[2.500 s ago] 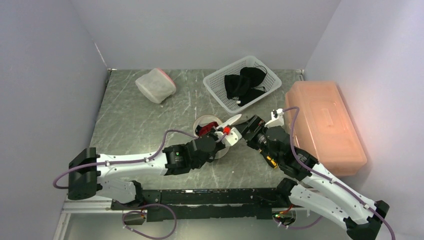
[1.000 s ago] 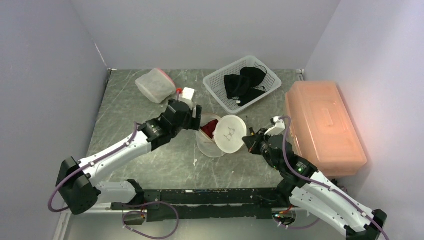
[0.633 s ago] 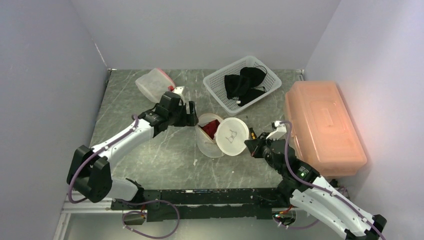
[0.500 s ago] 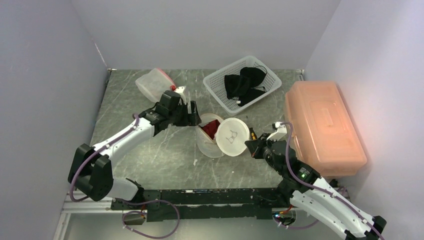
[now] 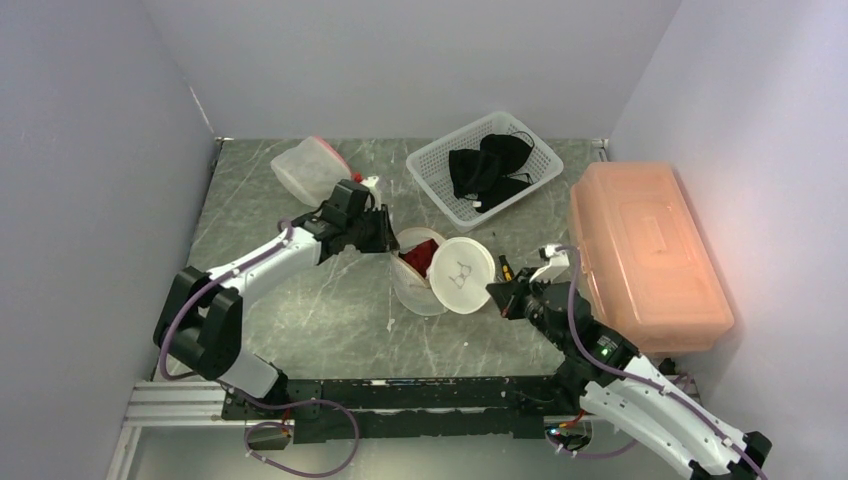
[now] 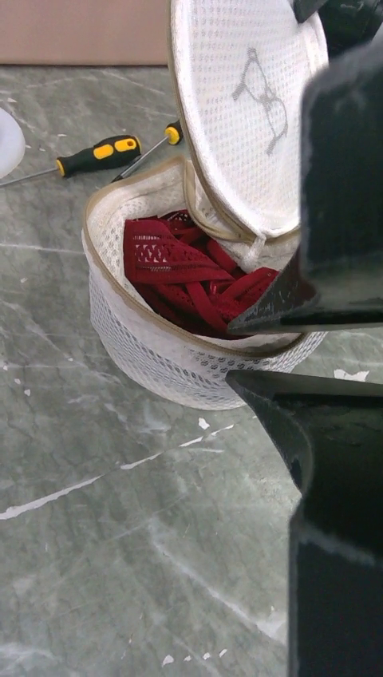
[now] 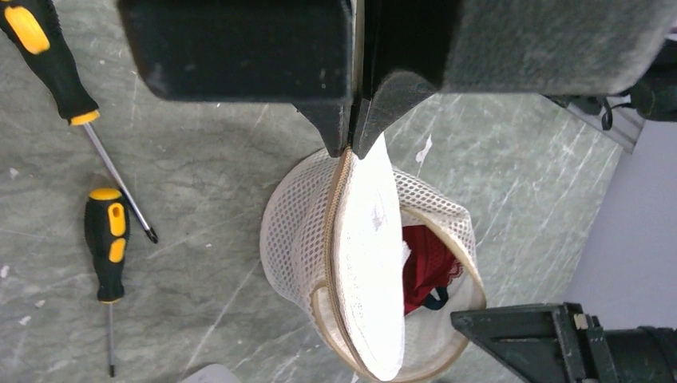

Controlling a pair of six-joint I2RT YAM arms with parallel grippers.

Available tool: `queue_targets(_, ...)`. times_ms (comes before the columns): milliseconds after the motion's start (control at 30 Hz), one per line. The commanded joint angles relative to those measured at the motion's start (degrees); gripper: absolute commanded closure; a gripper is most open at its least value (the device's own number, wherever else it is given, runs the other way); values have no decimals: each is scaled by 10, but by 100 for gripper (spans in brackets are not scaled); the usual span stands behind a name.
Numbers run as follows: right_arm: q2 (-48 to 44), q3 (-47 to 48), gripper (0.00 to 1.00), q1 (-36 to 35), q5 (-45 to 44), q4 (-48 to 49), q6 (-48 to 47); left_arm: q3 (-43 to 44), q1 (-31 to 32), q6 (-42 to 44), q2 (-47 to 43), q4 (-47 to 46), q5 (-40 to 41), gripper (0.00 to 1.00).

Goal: Unzip the laundry bag and remove the bra
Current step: Open the laundry bag at the center of the board, then pick up the laundry bag at the center of the board, then place the laundry bag at the center of the board.

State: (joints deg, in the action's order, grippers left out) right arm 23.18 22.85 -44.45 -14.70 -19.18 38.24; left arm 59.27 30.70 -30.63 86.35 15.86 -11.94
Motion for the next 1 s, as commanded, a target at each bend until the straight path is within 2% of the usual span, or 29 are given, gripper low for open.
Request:
queue_targets(0,24,31,100,1,47,53,-42,-4,-2,6,-27,-12,33,83)
queue_targets(33,31,39,100,1,52,60,-47,-5,-2,5,-41,-9,48,94)
queue_targets(67,41,48,100,1,56,67,-50,-8,-2,3,-55,-8,62,97)
queue_targets(300,140,164,100,1,45,100,-89,3,-2,4,-189,6,172,97)
queue_targets(533,226,258,100,1,50,124,-101,-11,-2,-22,-256,1,224,97)
queue_targets(833,227,198,100,1,44,135,-67,-207,-2,-135,-335,-44,288,97)
queue_targets(967,204,167,100,1,37,121,-60,-251,-2,-177,-350,-46,287,97)
